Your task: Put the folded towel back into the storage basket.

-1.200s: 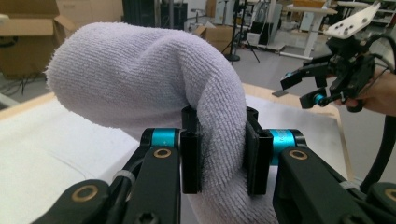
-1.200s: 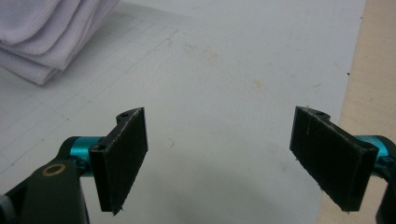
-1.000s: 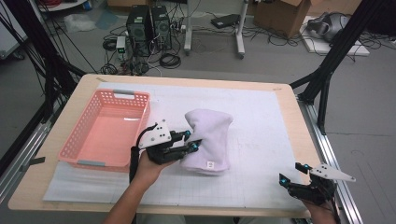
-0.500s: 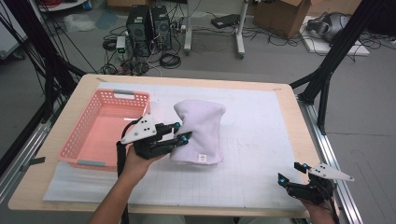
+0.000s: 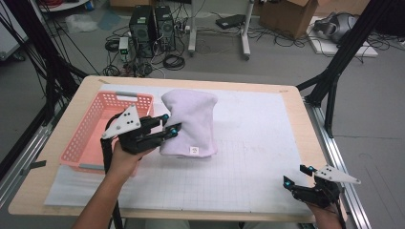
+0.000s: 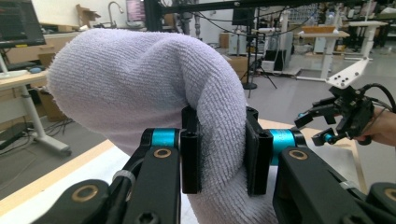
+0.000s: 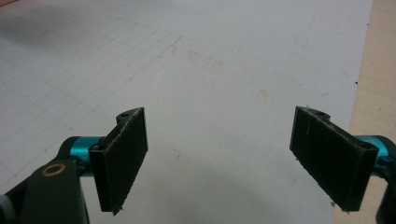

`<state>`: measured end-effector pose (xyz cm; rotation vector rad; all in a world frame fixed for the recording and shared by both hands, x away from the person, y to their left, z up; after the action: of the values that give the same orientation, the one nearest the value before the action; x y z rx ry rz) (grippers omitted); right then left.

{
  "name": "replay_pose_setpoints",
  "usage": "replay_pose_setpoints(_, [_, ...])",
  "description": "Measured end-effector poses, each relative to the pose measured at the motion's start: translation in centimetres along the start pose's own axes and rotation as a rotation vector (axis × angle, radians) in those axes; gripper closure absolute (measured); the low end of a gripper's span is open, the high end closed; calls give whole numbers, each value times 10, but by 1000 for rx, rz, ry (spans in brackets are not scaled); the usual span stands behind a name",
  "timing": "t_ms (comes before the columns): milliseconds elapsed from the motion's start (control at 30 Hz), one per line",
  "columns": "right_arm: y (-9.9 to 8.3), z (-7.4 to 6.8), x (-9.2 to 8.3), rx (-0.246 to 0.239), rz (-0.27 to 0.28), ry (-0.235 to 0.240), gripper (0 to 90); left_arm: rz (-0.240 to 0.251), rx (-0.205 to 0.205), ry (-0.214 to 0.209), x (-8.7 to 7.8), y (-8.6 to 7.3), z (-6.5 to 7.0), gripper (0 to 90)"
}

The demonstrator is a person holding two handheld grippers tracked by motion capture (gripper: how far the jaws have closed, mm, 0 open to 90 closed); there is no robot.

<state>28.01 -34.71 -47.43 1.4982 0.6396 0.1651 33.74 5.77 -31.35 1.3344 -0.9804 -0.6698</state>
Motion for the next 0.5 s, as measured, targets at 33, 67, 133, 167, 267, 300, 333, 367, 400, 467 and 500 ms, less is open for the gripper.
replay_pose_setpoints(33, [0, 0, 0, 2, 1, 0, 180, 2, -2, 5, -2, 1, -2, 726])
replay_pose_setpoints(67, [0, 0, 0, 3, 3, 0, 180, 6, -5, 10, -4, 3, -4, 726])
replay_pose_setpoints(133, [0, 0, 0, 0, 2, -1, 180, 14, -8, 22, -9, 6, -8, 726])
replay_pose_setpoints(167, [0, 0, 1, -1, 4, -1, 180, 22, -13, 26, -11, 8, -10, 726])
replay_pose_setpoints(267, [0, 0, 1, 0, 3, -4, 180, 27, -8, 41, -18, 12, -16, 726])
replay_pose_setpoints(300, [0, 1, 1, 2, 2, -4, 180, 30, -8, 47, -20, 14, -18, 726])
replay_pose_setpoints(333, [0, 1, 1, 0, 0, -4, 180, 32, -6, 51, -22, 16, -21, 726])
replay_pose_setpoints(367, [1, 0, 1, 1, 1, -3, 180, 35, -9, 57, -24, 17, -23, 726])
replay_pose_setpoints(400, [1, 1, 2, -2, 3, -3, 180, 37, -10, 60, -26, 19, -25, 726])
replay_pose_setpoints(467, [1, 1, 3, -6, 3, -1, 180, 43, -11, 70, -30, 22, -29, 726])
replay_pose_setpoints(500, [1, 1, 3, -6, 1, -1, 180, 46, -11, 73, -32, 24, -31, 726])
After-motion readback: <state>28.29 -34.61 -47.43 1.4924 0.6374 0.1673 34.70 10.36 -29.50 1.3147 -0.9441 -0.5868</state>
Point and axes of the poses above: each handheld gripper's, and its own axes: x roughly forward along the jaws, y roughly out of its top, z roughly to its right, the point moved 9 cm from there along x, roughly forward along the jaws, and after that the axes turned 14 degrees about z, right-handed, at the moved point
